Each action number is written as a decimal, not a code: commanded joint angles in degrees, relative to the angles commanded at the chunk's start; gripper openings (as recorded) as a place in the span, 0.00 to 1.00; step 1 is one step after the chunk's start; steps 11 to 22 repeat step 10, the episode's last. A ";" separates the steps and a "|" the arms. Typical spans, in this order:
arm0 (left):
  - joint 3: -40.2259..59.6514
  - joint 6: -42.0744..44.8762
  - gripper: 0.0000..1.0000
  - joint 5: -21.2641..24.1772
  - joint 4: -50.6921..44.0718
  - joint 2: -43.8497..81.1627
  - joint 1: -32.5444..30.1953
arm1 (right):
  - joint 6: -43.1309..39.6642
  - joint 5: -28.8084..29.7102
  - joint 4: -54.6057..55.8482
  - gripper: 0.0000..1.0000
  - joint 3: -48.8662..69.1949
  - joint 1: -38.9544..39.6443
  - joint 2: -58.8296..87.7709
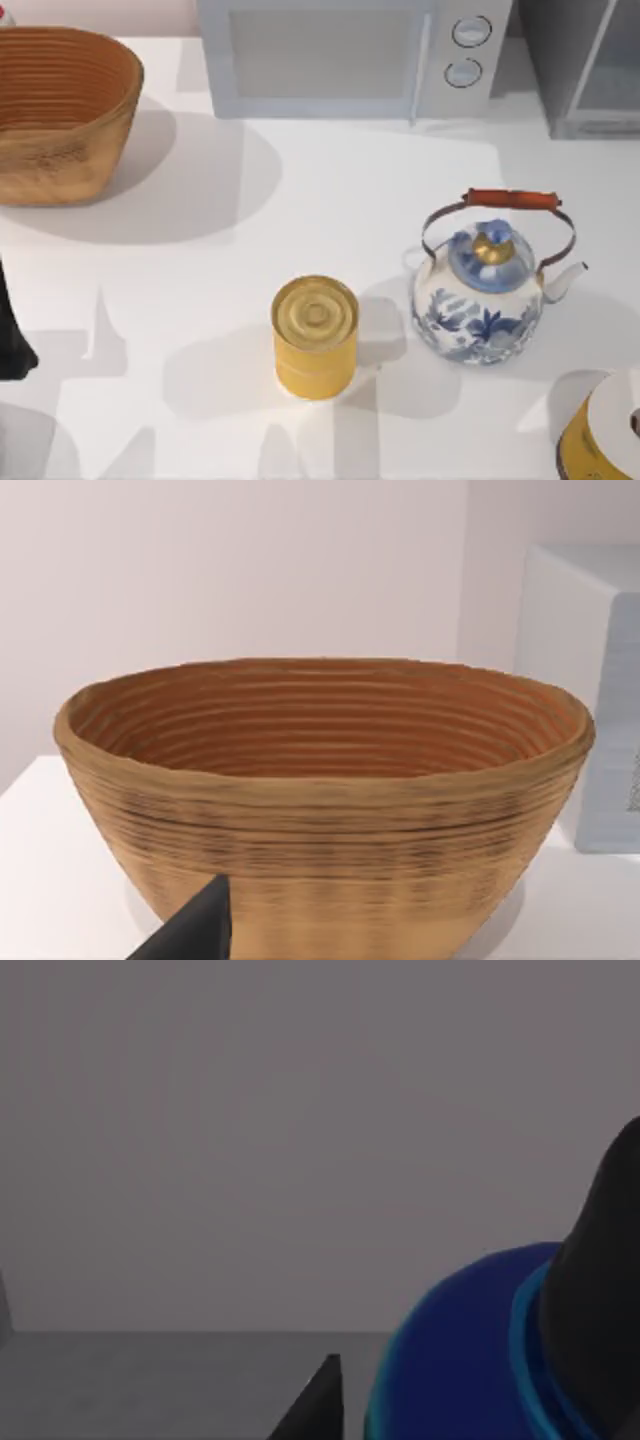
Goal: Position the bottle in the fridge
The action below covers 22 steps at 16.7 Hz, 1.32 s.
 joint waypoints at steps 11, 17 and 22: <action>0.00 0.00 1.00 0.00 0.00 0.00 0.00 | 0.00 0.00 0.00 1.00 0.00 0.00 0.00; 0.00 0.00 1.00 0.00 0.00 0.00 0.00 | 0.00 0.00 0.00 1.00 0.00 0.00 0.00; 0.00 0.00 1.00 0.00 0.00 0.00 0.00 | 0.00 0.00 0.00 1.00 0.00 0.00 0.00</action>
